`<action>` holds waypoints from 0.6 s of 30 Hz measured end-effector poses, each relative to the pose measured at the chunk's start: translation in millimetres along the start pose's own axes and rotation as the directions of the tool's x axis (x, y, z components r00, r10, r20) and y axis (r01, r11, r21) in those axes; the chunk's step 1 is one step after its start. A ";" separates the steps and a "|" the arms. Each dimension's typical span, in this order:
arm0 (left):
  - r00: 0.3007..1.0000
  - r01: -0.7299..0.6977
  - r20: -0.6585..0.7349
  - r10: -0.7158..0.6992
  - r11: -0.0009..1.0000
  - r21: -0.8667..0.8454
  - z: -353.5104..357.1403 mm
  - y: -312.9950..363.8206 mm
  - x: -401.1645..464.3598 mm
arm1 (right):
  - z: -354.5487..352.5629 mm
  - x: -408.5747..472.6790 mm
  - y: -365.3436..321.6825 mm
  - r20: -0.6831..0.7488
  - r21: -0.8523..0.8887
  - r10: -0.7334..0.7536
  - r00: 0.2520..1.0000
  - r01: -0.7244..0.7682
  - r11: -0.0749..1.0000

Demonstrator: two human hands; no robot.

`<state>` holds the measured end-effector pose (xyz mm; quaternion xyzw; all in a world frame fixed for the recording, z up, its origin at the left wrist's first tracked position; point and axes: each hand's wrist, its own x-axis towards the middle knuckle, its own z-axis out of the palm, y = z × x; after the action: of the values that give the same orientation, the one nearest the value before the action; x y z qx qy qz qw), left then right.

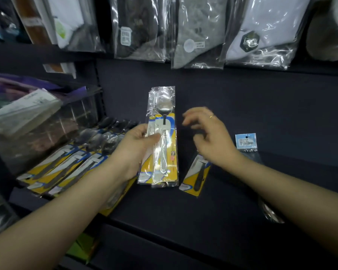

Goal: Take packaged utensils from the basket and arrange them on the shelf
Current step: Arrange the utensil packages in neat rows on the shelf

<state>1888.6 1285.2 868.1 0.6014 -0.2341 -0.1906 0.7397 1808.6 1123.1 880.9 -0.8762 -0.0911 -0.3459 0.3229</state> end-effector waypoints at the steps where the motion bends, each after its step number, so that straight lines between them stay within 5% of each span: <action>1: 0.999 -0.025 -0.033 0.027 0.998 0.058 -2.3 -0.2 -1.8 | 1.8 7.9 -3.2 -0.064 0.077 0.177 0.982 -0.172 0.982; 3: 0.995 -0.069 -0.067 0.079 0.987 0.142 -5.4 -1.2 -5.8 | 8.5 21.8 -8.4 0.045 0.255 0.492 0.869 -0.486 0.836; 5: 0.990 -0.097 -0.079 0.113 0.979 0.179 -9.3 0.7 -9.5 | 18.4 27.2 -13.8 0.213 0.285 0.625 0.751 -0.660 0.695; 14: 0.987 0.096 -0.137 -0.080 0.988 0.119 -46.2 0.5 -8.5 | 54.2 40.2 -10.9 0.345 0.536 0.721 0.601 -0.757 0.374; 18: 0.977 0.121 -0.186 -0.103 0.989 0.091 -74.2 7.4 -11.3 | 45.3 43.2 13.4 0.226 0.512 0.842 0.490 -0.795 0.325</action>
<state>1922.1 1352.5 861.7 0.6652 -0.1413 -0.1645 0.7145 1870.7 1138.5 877.9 -0.6505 0.2798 -0.1280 0.6944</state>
